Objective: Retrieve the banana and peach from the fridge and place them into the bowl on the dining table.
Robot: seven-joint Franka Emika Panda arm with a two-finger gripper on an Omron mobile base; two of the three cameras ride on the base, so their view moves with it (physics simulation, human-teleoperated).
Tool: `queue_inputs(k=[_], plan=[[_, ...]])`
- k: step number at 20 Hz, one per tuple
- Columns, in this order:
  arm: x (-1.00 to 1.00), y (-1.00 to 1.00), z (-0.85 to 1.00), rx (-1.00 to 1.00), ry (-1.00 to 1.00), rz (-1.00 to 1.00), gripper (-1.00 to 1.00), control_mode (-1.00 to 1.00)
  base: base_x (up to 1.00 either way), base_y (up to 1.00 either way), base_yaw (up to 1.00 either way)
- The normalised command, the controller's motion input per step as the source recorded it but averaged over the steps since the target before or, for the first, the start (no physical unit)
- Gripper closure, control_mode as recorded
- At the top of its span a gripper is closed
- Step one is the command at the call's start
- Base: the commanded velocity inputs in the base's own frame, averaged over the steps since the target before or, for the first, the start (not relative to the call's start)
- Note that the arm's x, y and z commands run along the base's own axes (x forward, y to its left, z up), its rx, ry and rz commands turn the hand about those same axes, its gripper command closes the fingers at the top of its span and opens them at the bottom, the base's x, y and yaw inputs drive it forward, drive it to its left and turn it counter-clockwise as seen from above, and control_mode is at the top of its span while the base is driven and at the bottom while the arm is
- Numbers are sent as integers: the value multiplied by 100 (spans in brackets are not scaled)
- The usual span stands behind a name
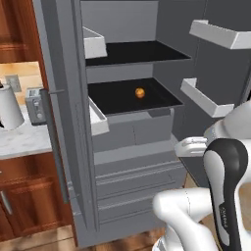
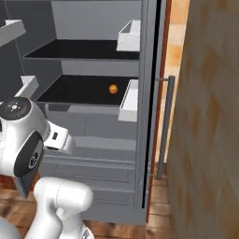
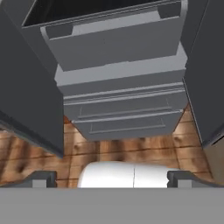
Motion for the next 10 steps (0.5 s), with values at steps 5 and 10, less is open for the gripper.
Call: queue_inputs(k=[5,10], plan=[[0,0,0,0,0,0,-100,100,56,-13,0],[0,0,0,0,0,0,-100,100,42,-21,1]])
